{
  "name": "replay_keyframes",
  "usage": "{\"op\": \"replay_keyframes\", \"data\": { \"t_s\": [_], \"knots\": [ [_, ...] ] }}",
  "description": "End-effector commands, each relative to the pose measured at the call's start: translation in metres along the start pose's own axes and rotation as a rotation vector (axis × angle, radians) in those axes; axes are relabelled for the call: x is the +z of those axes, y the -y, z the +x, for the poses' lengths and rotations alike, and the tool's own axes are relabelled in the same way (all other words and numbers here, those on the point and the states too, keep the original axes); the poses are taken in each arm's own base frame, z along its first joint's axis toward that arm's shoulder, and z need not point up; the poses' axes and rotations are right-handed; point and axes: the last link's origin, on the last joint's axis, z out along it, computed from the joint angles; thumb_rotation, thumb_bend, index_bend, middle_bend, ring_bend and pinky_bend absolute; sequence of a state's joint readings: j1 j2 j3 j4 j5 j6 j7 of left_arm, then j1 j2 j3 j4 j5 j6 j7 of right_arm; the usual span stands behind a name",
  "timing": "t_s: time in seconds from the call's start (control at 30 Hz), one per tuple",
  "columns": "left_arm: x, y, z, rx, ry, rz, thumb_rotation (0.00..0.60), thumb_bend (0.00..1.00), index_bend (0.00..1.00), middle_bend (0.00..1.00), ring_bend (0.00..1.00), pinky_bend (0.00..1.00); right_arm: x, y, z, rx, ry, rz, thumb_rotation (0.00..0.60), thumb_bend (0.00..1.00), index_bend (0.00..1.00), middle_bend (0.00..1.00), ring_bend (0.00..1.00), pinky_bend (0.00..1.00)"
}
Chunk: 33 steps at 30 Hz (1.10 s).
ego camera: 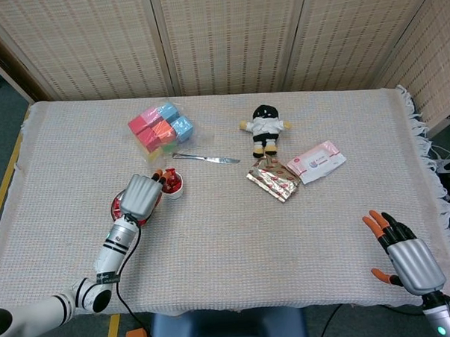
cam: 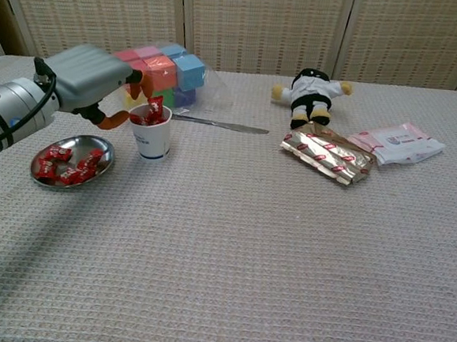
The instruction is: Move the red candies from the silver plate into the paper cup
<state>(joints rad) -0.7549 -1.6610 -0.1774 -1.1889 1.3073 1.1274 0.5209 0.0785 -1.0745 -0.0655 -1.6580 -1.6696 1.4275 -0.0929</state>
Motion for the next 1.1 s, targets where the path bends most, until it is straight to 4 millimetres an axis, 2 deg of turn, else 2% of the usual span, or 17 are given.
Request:
{"op": "replay_keyframes", "data": {
  "t_s": [0.03, 0.23, 0.37, 0.5, 0.77, 1.1],
  "knots": [
    [-0.029, 0.002, 0.006, -0.075, -0.025, -0.036, 0.600, 0.43, 0.19, 0.26, 0.77, 1.00, 0.000, 0.000, 0.000, -0.001, 0.000, 0.001, 0.600, 0.00, 0.00, 0.00, 0.00, 0.20],
    [-0.073, 0.013, -0.005, -0.181, 0.093, -0.025, 0.600, 0.39, 0.15, 0.19, 0.77, 1.00, -0.002, 0.003, -0.001, -0.002, 0.003, 0.015, 0.600, 0.00, 0.00, 0.00, 0.00, 0.20],
    [-0.084, 0.019, -0.025, -0.164, 0.161, -0.001, 0.600, 0.38, 0.17, 0.20, 0.77, 1.00, -0.002, 0.005, -0.002, -0.004, 0.008, 0.029, 0.600, 0.00, 0.00, 0.00, 0.00, 0.19],
    [-0.084, 0.022, -0.042, -0.124, 0.191, 0.022, 0.600, 0.37, 0.18, 0.24, 0.78, 1.00, -0.002, 0.006, -0.003, -0.006, 0.012, 0.034, 0.600, 0.00, 0.00, 0.00, 0.00, 0.19],
    [-0.074, 0.024, -0.057, -0.067, 0.181, 0.038, 0.600, 0.37, 0.20, 0.31, 0.78, 1.00, -0.003, 0.006, -0.003, -0.007, 0.010, 0.030, 0.600, 0.00, 0.00, 0.00, 0.00, 0.19],
    [-0.059, 0.024, -0.069, -0.010, 0.183, 0.061, 0.600, 0.37, 0.18, 0.30, 0.78, 1.00, -0.002, 0.005, -0.003, -0.007, 0.010, 0.021, 0.600, 0.00, 0.00, 0.00, 0.00, 0.20]
  ]
}}
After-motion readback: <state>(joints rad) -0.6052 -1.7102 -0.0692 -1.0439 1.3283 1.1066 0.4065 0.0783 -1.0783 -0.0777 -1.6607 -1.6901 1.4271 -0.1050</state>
